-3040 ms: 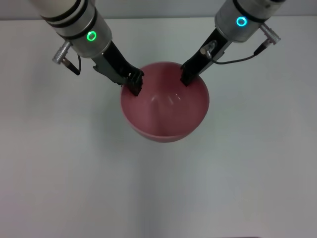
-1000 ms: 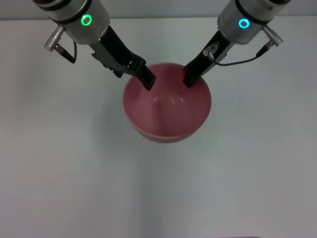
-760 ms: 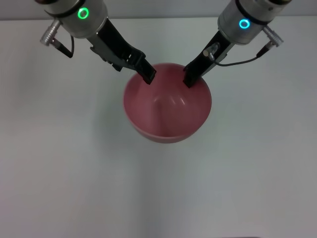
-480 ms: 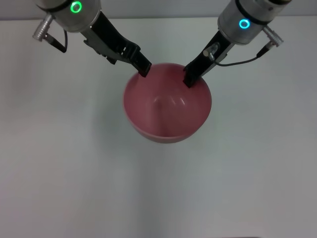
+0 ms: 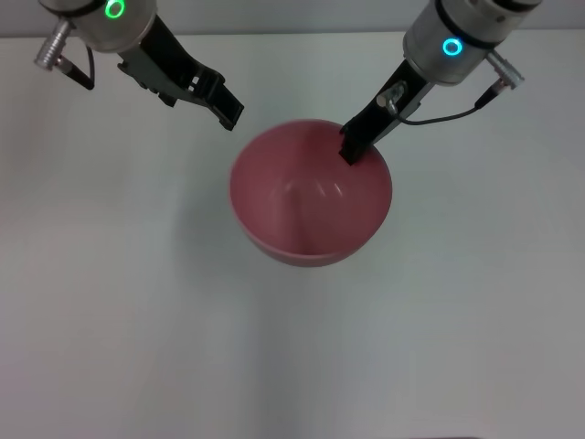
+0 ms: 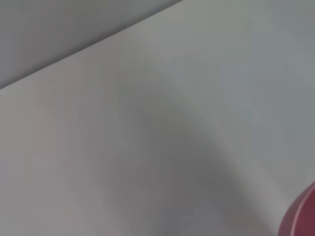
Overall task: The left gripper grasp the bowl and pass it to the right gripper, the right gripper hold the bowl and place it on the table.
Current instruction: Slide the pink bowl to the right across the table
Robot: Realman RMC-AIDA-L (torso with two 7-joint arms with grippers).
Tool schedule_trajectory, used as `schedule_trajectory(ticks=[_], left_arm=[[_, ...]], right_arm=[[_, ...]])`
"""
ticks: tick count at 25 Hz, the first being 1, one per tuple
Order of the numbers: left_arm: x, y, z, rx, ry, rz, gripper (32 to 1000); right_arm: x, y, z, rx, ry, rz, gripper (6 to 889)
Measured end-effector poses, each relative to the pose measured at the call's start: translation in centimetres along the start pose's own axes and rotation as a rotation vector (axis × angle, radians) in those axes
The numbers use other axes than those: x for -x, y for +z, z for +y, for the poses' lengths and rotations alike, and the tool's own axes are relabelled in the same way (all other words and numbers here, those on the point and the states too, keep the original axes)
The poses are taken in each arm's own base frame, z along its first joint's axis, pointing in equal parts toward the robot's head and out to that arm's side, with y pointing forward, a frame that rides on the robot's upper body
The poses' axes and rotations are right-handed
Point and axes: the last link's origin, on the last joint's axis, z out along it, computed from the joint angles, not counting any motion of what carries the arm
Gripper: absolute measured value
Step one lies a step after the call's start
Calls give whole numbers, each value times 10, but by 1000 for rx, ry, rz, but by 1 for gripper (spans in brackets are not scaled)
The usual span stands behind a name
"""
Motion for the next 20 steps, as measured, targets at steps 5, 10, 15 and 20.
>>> schedule_trajectory(ticks=[5,10,15,20], left_arm=[[1,2,-4,-17,-9,2,842],[2,3,-5,-18,-10,2,843],[4,10,-7,-10,-17,-8,843],[6,14,-8,-5,-16,-22,843]], right_arm=[[-2,2,-2,-2,8,-2,34],[-9,5,-9,-14,27,-3,34],[-21,5,-28,-43,70,-18,34],[-29,9,-39,-60,97,-24,34]])
